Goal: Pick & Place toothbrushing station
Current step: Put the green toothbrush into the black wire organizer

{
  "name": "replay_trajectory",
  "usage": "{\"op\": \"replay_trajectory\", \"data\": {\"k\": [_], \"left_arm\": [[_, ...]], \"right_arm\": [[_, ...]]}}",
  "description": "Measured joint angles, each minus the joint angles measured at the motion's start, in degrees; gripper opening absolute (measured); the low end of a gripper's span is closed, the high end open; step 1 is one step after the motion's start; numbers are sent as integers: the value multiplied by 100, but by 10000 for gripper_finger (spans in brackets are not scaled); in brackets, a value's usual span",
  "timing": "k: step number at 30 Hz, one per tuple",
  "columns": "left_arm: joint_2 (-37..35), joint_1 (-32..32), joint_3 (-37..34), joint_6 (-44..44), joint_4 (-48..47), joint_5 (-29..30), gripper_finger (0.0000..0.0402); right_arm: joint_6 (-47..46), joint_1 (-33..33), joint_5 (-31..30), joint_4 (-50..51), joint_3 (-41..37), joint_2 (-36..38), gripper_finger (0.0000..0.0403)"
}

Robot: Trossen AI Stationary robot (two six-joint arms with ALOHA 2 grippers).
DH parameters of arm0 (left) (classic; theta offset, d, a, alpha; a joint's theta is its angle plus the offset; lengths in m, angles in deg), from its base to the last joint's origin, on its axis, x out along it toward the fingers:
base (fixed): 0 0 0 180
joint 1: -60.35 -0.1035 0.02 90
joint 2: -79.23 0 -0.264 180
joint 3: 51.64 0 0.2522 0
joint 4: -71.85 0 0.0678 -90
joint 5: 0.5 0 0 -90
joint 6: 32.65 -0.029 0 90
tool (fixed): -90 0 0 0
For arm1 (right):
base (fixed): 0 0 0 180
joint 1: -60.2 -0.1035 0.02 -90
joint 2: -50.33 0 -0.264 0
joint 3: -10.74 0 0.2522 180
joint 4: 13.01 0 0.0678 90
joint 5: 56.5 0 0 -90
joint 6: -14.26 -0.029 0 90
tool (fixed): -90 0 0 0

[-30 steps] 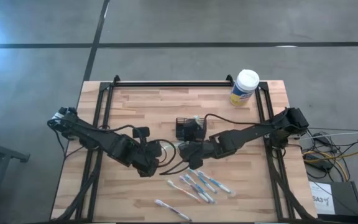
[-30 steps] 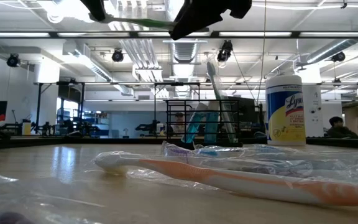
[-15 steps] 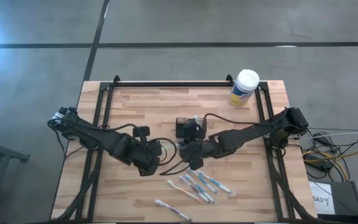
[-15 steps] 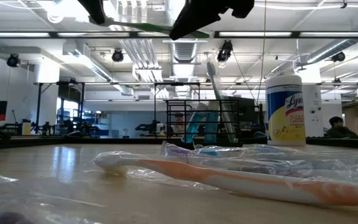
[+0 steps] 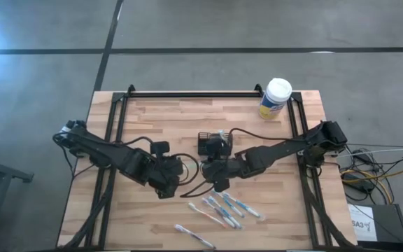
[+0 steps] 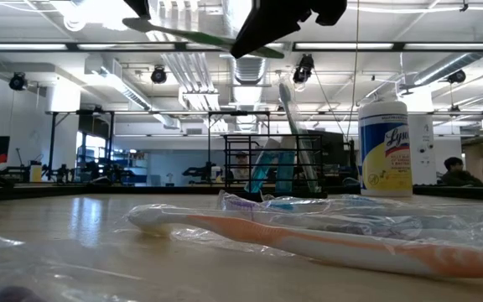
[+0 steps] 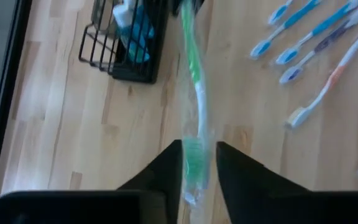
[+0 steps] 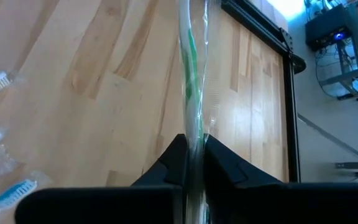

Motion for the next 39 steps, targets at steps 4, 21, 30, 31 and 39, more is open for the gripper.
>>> {"op": "replay_trajectory", "data": {"k": [4, 21, 30, 31, 39], "left_arm": [[-4, 101, 275, -224, -8, 6, 146], [-1666, 1937, -1703, 156, 1164, 2780, 216], [-2376, 1984, -4722, -1817, 5799, 2904, 198], [-2388, 1966, -4981, -2127, 6470, 2906, 195], [-2330, 1668, -6489, -3544, 10790, 2904, 169]], "right_arm": [[-26, -2, -2, 7, -17, 22, 19], [-35, -15, 1038, -2521, -2419, 1817, 19], [-256, -15, 1630, -4979, -4301, 2947, 19], [-298, -25, 1636, -5143, -4452, 3012, 19], [-391, -92, 1648, -6110, -5141, 3154, 25]]}}
